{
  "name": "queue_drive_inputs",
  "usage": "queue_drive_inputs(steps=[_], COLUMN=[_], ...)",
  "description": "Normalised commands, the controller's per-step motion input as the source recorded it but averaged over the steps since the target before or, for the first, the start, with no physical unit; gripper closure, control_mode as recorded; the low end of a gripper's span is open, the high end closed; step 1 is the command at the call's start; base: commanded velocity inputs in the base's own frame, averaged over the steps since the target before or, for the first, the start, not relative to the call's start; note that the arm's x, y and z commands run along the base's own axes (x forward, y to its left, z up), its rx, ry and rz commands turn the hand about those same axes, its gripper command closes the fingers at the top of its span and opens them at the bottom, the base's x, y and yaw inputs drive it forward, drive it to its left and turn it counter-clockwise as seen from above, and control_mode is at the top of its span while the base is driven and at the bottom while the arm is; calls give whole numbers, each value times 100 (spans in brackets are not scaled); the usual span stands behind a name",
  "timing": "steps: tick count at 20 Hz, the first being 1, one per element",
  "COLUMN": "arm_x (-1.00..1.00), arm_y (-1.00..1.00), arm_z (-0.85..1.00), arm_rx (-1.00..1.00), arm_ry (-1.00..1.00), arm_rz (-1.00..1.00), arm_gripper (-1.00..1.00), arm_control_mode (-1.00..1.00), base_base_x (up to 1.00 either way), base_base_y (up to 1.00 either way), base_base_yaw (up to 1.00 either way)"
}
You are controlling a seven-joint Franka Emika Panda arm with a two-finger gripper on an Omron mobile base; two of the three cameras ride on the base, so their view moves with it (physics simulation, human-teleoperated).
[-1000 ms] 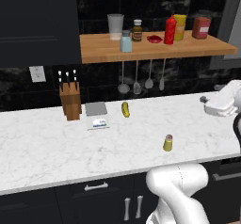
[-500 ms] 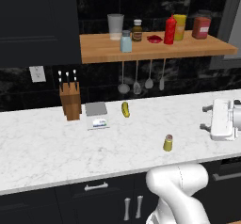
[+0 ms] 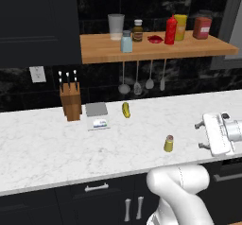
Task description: Put the shaker and condiment bottle from the counter next to their counterparts in the cabinet.
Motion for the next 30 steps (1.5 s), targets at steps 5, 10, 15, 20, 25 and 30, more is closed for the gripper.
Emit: queue_drive_inputs(steps=[5, 10, 15, 20, 25, 30], arm_x=[0, 14, 17, 17, 2, 4], arm_y=[0, -1, -2, 0, 0, 0], arm_z=[-20, 0, -5, -29, -38, -25], arm_rx=[0, 2, 6, 2, 0, 0], arm_ry=[1, 7, 13, 14, 11, 4], arm_rz=[13, 3, 0, 0, 0, 0], arm_gripper=[-100, -100, -100, -100, -100, -100], arm_control_mode=[-100, -100, -100, -100, -100, -100], base_base_x=[0, 0, 0, 0, 0, 0], base_base_y=[0, 0, 0, 0, 0, 0], base_base_yaw=[0, 0, 0, 0, 0, 0])
